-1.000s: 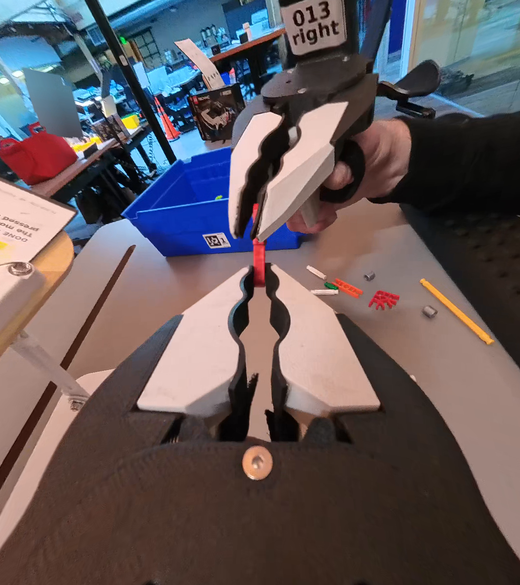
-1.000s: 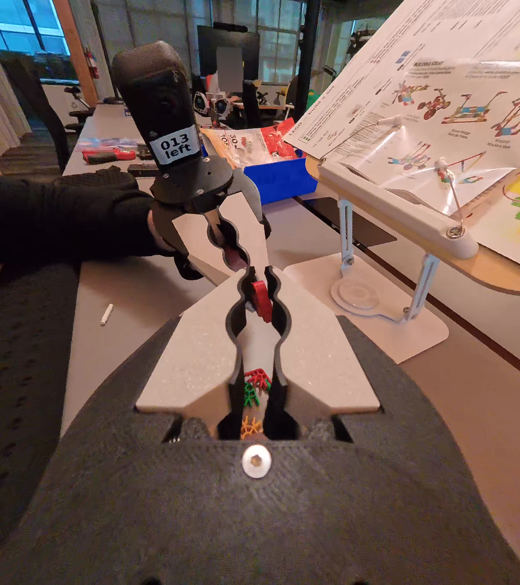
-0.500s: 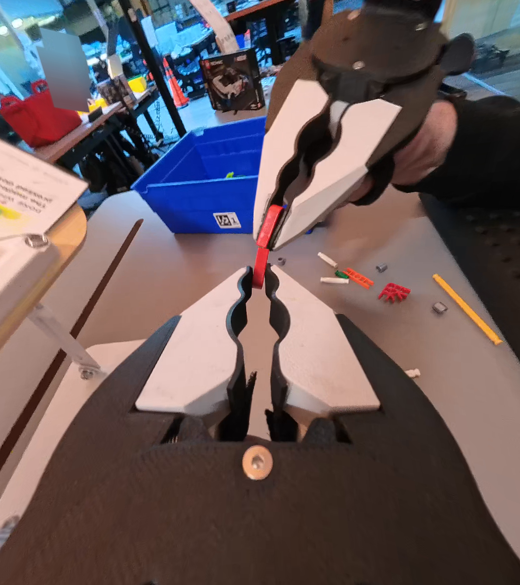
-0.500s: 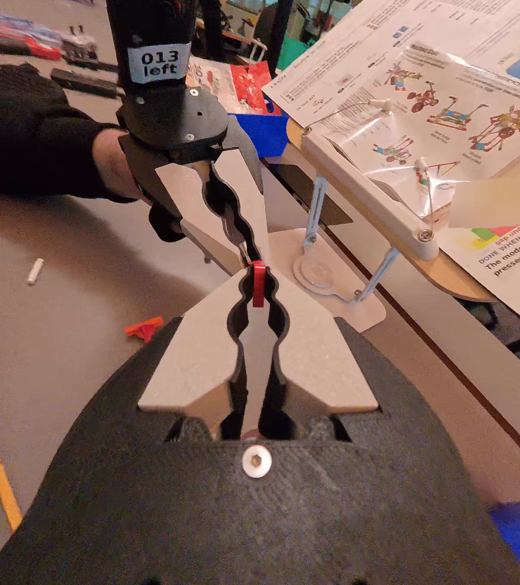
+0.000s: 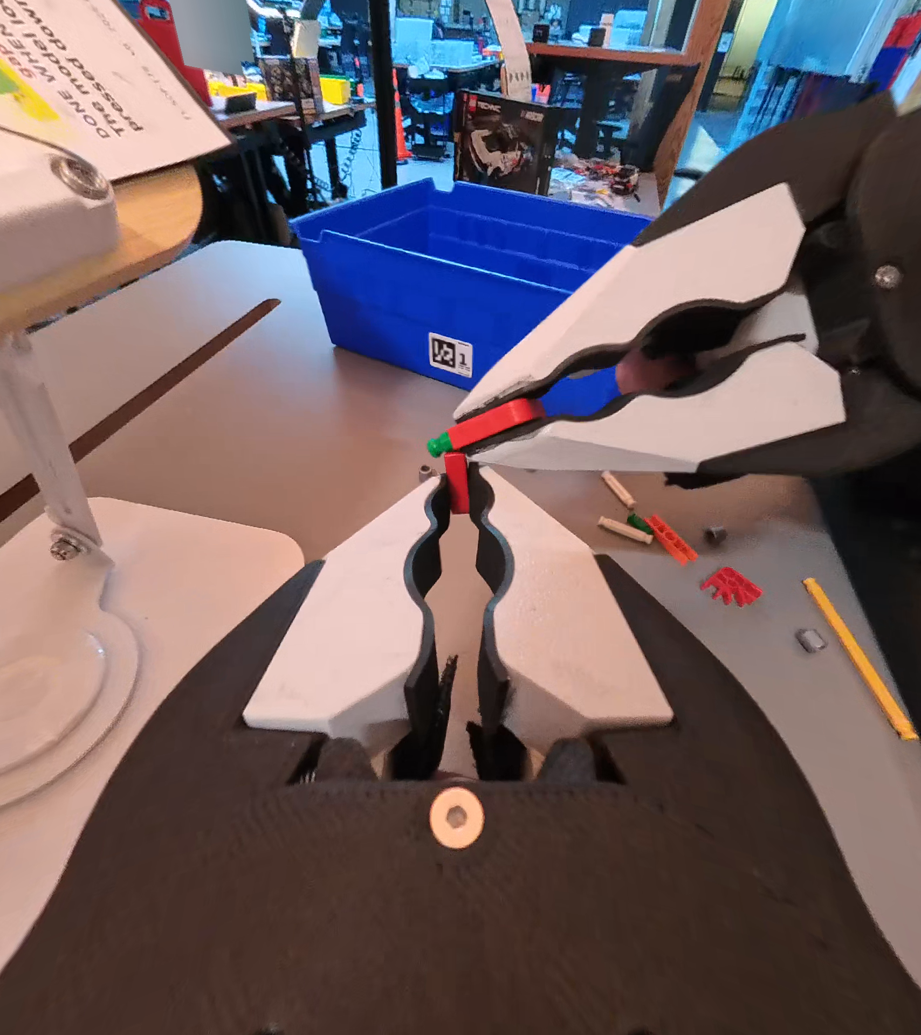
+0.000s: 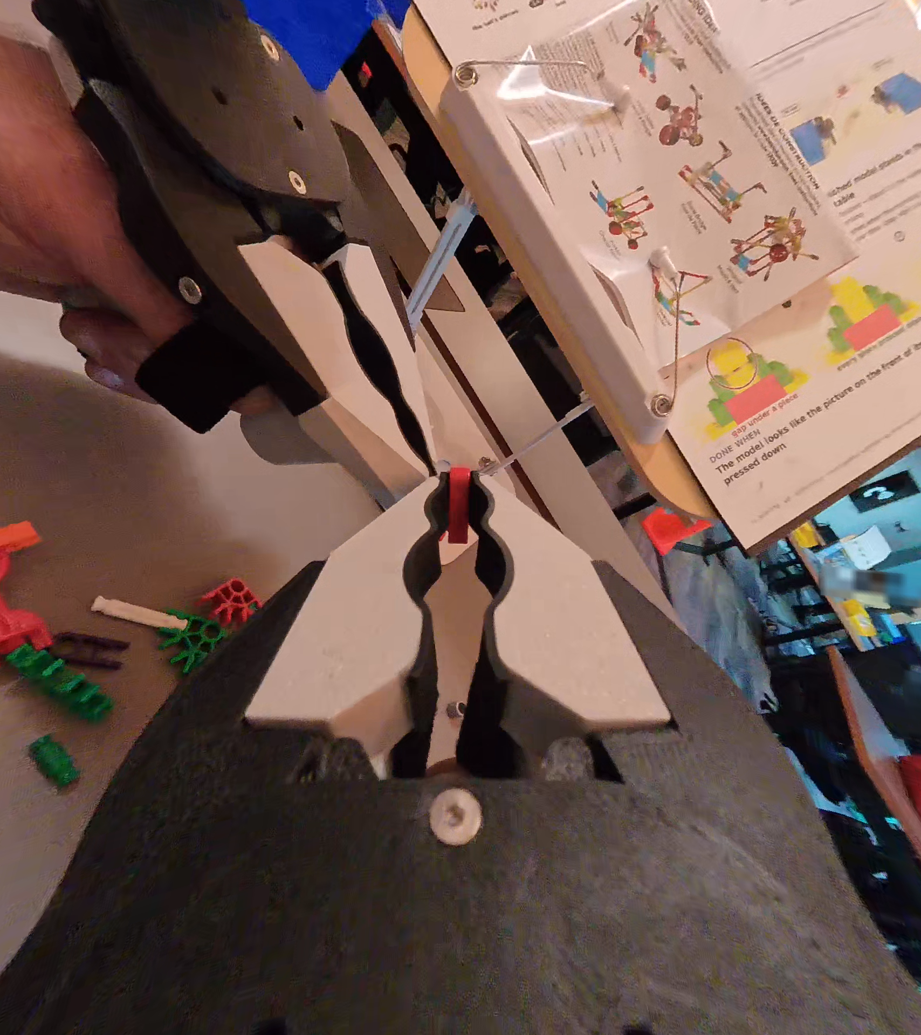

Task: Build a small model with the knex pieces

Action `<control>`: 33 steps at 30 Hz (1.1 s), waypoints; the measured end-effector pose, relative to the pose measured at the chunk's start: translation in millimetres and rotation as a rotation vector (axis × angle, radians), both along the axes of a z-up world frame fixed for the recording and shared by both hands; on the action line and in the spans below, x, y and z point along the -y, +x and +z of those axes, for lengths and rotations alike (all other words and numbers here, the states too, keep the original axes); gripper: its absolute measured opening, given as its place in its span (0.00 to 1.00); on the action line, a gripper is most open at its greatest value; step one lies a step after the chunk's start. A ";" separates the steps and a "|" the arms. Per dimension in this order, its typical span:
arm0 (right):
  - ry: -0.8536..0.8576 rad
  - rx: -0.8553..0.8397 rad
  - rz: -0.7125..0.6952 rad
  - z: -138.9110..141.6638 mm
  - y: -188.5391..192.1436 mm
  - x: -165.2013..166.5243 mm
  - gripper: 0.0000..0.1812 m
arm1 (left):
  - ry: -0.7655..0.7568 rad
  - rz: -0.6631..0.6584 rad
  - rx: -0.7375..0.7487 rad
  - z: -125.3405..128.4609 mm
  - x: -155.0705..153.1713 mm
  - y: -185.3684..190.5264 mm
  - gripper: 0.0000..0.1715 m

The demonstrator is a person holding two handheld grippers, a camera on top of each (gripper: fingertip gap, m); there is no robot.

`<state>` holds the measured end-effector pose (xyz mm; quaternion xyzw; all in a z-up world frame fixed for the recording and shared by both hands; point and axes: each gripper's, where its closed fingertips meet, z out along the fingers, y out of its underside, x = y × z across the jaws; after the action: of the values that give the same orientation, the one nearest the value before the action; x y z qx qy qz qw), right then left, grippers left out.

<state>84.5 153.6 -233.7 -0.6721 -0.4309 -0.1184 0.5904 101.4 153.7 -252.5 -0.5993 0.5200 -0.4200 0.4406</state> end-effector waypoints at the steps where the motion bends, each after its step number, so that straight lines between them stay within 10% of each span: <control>1: -0.019 -0.039 0.024 2.5 -0.8 1.7 0.02 | 0.005 -0.014 0.007 2.4 0.1 -0.2 0.02; 11: -0.216 -0.629 0.190 67.2 50.3 27.1 0.02 | 0.010 -0.107 -0.035 3.9 6.4 -5.6 0.02; 17: -0.027 -0.553 -0.150 88.1 158.6 27.4 0.02 | 0.076 -0.137 -0.152 -18.3 12.9 -2.5 0.02; 22: -0.177 -0.537 -0.401 39.9 223.0 17.9 0.04 | 0.110 -0.161 -0.194 -27.4 20.5 1.6 0.02; 24: -0.237 -0.523 -0.474 21.9 235.9 13.7 0.19 | 0.113 -0.166 -0.202 -29.0 21.4 2.4 0.02; 29: -0.119 -0.422 -0.494 40.1 230.7 14.2 0.19 | 0.091 -0.170 -0.173 -24.3 21.7 2.3 0.02; 33: -0.033 -0.354 -0.138 69.5 146.0 31.9 0.11 | 0.067 -0.222 -0.070 -5.4 31.6 1.6 0.02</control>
<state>230.5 121.7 -164.2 -0.7202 -0.2751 -0.0317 0.6361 103.0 122.1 -257.9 -0.5370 0.6120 -0.4274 0.3929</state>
